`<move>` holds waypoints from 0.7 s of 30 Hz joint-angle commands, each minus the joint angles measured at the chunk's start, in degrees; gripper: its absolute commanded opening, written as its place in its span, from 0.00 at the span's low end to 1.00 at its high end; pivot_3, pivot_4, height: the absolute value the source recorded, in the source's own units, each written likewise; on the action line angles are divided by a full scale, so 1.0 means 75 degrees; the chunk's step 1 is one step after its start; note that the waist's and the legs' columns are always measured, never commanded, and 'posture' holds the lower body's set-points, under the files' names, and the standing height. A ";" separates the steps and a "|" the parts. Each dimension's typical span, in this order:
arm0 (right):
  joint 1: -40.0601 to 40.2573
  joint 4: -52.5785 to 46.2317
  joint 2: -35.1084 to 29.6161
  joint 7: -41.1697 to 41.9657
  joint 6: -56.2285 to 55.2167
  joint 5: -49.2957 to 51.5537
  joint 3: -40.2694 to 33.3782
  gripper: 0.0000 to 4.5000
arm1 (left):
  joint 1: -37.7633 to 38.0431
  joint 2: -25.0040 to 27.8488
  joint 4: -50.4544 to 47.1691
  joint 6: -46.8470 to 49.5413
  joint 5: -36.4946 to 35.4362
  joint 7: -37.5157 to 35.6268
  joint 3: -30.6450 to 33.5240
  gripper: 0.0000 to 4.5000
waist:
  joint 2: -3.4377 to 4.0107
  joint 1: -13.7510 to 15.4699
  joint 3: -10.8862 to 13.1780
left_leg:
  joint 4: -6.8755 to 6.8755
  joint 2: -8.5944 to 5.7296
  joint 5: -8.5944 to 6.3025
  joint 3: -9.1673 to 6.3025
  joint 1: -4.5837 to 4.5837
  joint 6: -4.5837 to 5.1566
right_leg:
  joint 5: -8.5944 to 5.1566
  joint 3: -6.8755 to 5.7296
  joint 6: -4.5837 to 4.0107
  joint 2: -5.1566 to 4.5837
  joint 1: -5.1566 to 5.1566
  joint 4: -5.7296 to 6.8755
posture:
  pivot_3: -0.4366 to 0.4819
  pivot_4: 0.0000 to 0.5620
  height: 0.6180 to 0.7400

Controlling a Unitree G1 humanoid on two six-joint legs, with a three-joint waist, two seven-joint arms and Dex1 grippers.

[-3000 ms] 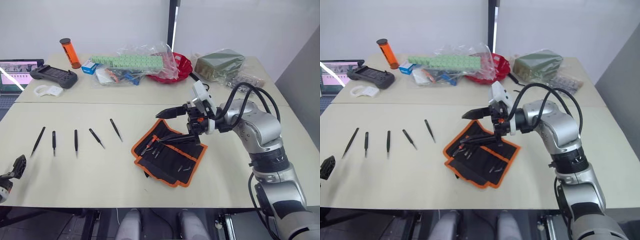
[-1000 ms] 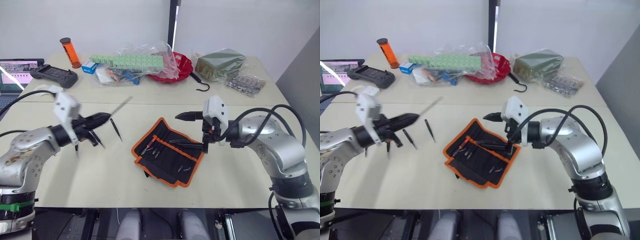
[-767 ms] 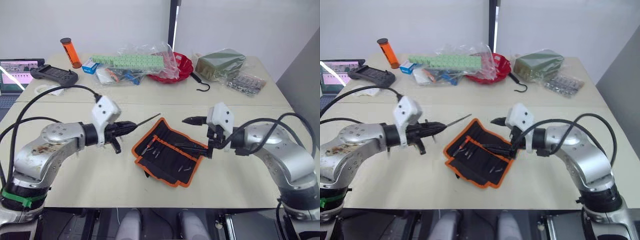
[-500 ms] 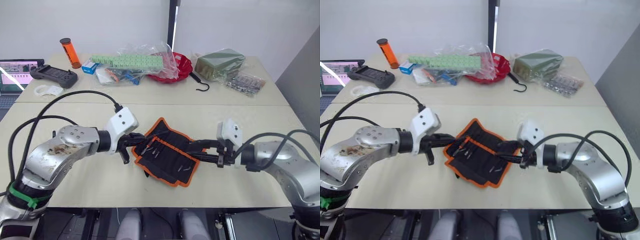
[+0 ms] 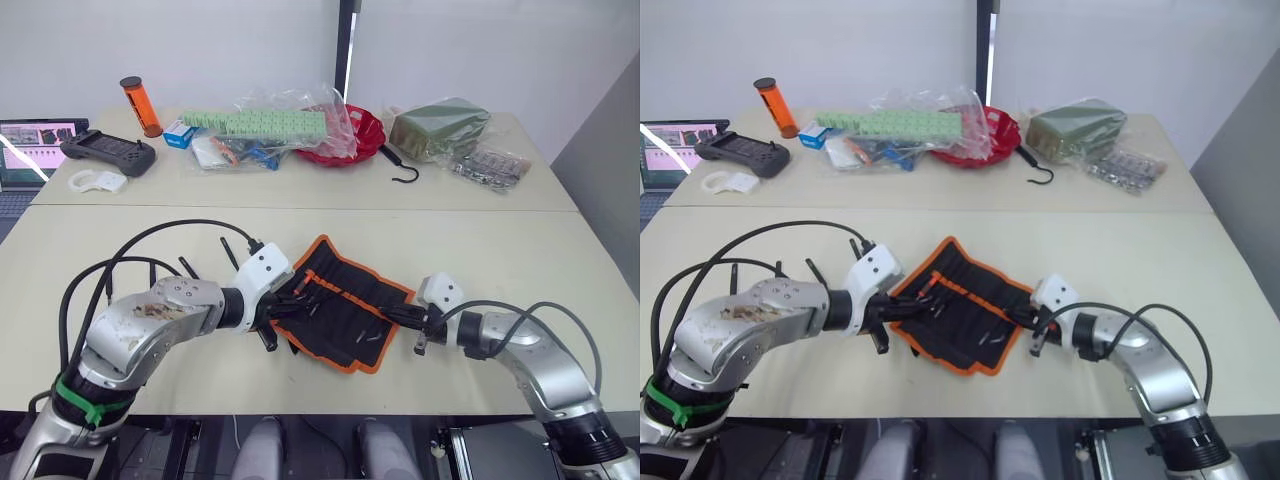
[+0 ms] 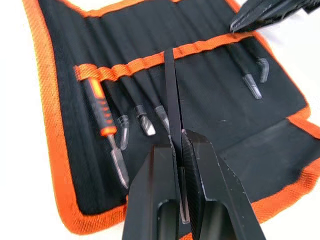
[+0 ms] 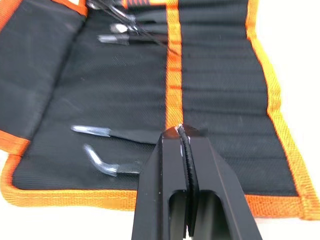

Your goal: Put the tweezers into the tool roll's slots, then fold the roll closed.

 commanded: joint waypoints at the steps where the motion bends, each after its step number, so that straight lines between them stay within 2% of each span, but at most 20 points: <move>1: -0.0135 0.0352 0.0172 0.0072 -0.0422 -0.0193 0.0116 0.01 | 0.0078 -0.0030 -0.0561 0.0161 -0.0106 0.0214 0.0376 0.00 | 0.0000 -0.0004 0.0000 | 0.0000 0.0000 0.0000 0.0000 0.0002 0.0000 | 0.0000 0.0000 0.0000 0.0001 0.0001 0.0000 | 0.48 0.27 1.00; 9: -0.0205 0.1161 0.0462 0.0130 -0.0644 -0.0450 0.0326 0.01 | 0.0458 -0.0031 -0.1286 0.0273 0.0098 0.0814 0.0432 0.00 | -0.0002 -0.0010 -0.0003 | 0.0000 0.0001 0.0000 0.0000 0.0023 0.0000 | 0.0001 0.0001 0.0000 0.0002 0.0020 0.0003 | 0.48 0.27 1.00; 15: -0.0359 0.1413 0.0620 0.0057 -0.0615 -0.0551 0.0416 0.01 | 0.1002 0.0016 -0.2022 0.0466 0.0222 0.1289 0.0491 0.00 | -0.0006 -0.0039 -0.0004 | -0.0017 0.0002 -0.0002 0.0001 0.0131 -0.0003 | -0.0002 0.0001 0.0002 0.0001 0.0134 -0.0021 | 0.48 0.27 1.00; 21: -0.0475 0.1615 0.0711 0.0027 -0.0619 -0.0670 0.0539 0.01 | 0.1381 -0.0425 -0.2245 0.0617 0.0429 0.1903 0.0468 0.00 | -0.0013 -0.0010 -0.0009 | -0.0011 0.0001 -0.0002 0.0000 0.0131 -0.0003 | -0.0002 0.0001 0.0002 -0.0001 0.0137 -0.0019 | 0.48 0.27 1.00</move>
